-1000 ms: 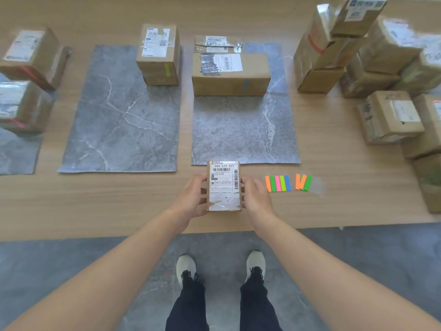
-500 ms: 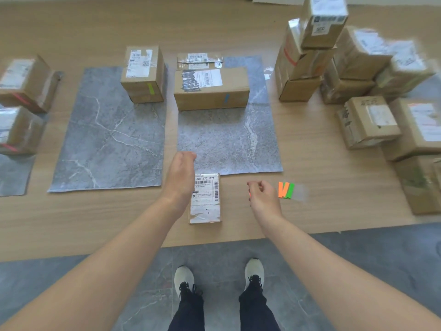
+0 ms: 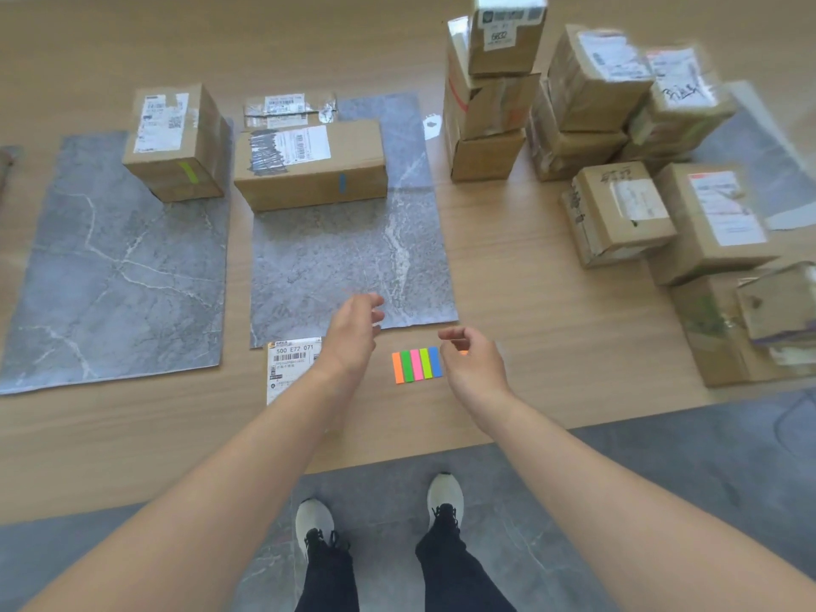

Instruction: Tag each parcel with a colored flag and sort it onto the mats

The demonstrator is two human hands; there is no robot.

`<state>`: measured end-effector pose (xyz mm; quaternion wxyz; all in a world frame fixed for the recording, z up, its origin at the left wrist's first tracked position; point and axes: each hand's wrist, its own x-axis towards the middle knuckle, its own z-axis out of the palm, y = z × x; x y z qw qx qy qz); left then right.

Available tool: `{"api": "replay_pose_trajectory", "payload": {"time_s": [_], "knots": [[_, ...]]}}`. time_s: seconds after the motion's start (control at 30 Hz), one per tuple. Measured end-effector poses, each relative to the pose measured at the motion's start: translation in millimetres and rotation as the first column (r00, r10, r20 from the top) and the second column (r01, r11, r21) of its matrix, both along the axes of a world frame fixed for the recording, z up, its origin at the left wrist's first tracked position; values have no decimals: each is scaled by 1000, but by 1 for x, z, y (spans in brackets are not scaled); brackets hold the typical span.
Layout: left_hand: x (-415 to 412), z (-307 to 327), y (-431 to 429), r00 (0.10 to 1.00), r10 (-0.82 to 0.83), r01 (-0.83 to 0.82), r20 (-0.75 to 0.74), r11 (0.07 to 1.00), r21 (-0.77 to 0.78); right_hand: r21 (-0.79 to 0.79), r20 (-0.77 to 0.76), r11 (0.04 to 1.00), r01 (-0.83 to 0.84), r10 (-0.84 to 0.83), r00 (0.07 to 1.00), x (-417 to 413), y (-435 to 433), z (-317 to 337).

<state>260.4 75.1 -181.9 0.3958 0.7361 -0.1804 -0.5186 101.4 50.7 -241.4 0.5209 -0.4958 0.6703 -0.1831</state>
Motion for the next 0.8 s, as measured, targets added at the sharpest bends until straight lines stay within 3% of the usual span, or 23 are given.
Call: {"api": "replay_pose_trajectory", "payload": {"time_s": [0.1,0.2,0.3,0.47,0.67,0.73,0.8], "knots": [[-11,-16,-4,994,-102,100,37,994,51,-73,-106,973,-218,210,972,-9,-7,-11],[-20,-32,-1,977,-208,202,43,973,108,-151,-233,888,-434,395,889,-12,-15,-25],[-28,-43,2,975,-224,219,16,964,151,-129,-294,815,-565,513,806,-13,-24,-33],[-32,-50,6,968,-248,236,50,956,177,-92,-398,694,-714,632,665,-15,-35,-40],[-29,-53,10,942,-318,295,106,938,184,-94,-438,630,-771,669,600,-13,-43,-44],[-28,-54,12,892,-418,379,174,899,218,-91,-461,626,-775,663,590,-12,-46,-43],[-26,-58,14,747,-591,526,305,805,275,-91,-470,623,-777,661,585,-10,-49,-43]]}}
